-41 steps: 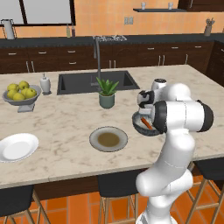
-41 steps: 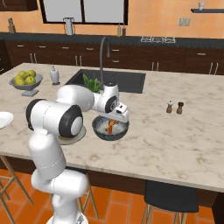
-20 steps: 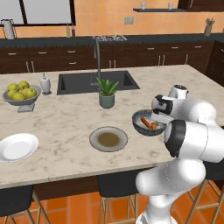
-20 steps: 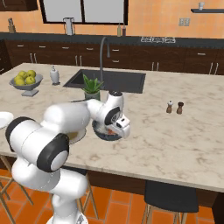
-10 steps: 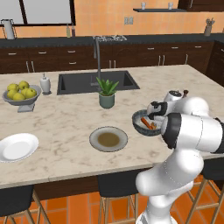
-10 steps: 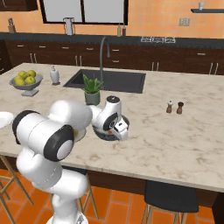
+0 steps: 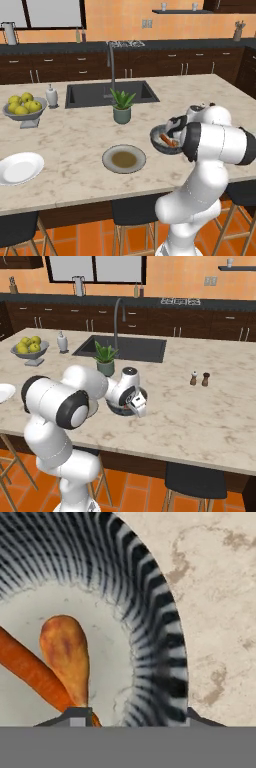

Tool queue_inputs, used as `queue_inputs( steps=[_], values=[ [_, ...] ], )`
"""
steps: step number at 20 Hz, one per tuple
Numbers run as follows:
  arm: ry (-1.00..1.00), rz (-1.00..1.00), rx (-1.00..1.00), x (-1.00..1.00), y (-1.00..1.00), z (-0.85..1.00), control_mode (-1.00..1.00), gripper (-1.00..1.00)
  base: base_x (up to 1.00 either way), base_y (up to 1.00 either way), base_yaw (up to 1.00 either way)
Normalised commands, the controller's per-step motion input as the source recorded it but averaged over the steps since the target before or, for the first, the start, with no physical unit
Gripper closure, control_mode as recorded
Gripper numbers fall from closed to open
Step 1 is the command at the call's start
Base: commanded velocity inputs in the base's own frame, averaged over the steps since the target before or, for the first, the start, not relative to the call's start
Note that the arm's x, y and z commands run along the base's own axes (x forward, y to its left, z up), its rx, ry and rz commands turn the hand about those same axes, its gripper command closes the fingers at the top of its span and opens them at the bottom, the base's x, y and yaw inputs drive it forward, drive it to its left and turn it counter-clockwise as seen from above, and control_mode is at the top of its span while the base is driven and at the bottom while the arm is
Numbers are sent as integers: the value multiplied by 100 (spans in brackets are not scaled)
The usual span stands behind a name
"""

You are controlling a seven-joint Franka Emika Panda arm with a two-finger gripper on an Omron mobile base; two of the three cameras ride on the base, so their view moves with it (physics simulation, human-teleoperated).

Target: Pick the chicken drumstick and carrot from their plates and place them in the bowl. Then put the bowl in the fridge.

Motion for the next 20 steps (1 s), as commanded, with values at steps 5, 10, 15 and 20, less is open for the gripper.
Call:
queue_inputs(
  steps=[5,10,15,20],
  values=[
    [0,-4,0,0,0,37,-100,100,0,0,0],
    [-5,-8,0,-25,0,72,-100,100,0,0,0],
    [-21,-7,0,-61,0,88,-100,100,0,0,0],
    [-25,-4,-2,-55,7,65,-100,100,0,0,0]
  ],
)
